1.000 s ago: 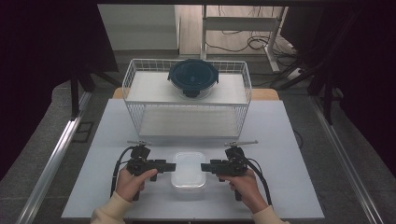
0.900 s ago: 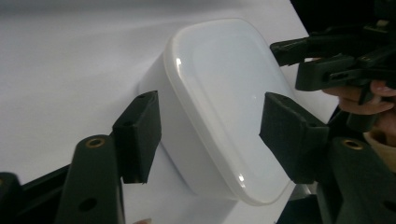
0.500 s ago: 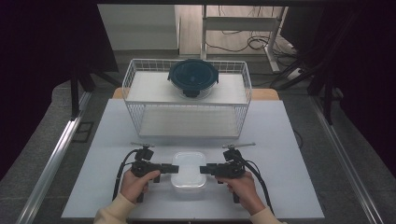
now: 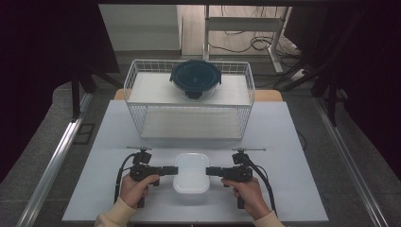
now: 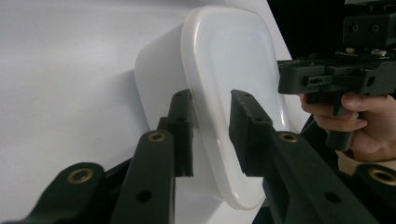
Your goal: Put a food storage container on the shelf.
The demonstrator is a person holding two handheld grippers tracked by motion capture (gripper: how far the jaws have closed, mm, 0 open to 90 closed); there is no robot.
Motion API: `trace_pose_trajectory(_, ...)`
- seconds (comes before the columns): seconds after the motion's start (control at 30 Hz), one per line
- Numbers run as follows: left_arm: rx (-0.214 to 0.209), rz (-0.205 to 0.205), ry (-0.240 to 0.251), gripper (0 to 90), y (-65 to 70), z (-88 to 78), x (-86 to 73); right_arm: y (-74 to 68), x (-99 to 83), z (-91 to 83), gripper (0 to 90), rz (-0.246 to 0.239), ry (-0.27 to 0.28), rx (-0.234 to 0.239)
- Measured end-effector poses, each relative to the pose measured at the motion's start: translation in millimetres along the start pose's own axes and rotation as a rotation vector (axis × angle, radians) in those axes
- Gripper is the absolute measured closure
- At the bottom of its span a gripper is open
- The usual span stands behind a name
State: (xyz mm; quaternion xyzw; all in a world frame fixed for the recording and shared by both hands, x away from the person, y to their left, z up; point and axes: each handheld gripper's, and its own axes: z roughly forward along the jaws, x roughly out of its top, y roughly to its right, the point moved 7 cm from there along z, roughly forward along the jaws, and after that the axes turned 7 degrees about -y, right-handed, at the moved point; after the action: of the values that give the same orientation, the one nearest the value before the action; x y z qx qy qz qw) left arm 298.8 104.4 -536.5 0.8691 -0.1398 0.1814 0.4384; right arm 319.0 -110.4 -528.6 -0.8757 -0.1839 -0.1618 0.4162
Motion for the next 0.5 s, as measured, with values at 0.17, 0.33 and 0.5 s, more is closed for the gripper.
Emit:
trace_pose_trajectory(0.17, -0.013, 0.051, 0.031, 77.7, 4.6, -5.7, 0.2, -4.0, 1.2, -6.8, 78.9, -0.024, 0.019, 0.001)
trace_pose_trajectory(0.33, -0.013, 0.076, 0.029, 79.6, 6.9, -7.7, -1.0, -6.9, 1.5, -9.1, 79.9, -0.063, 0.026, -0.016)
trace_pose_trajectory(0.5, -0.018, 0.092, 0.038, 80.0, 11.1, -11.1, -0.9, -10.8, 2.0, -11.7, 79.9, -0.101, 0.032, -0.029)
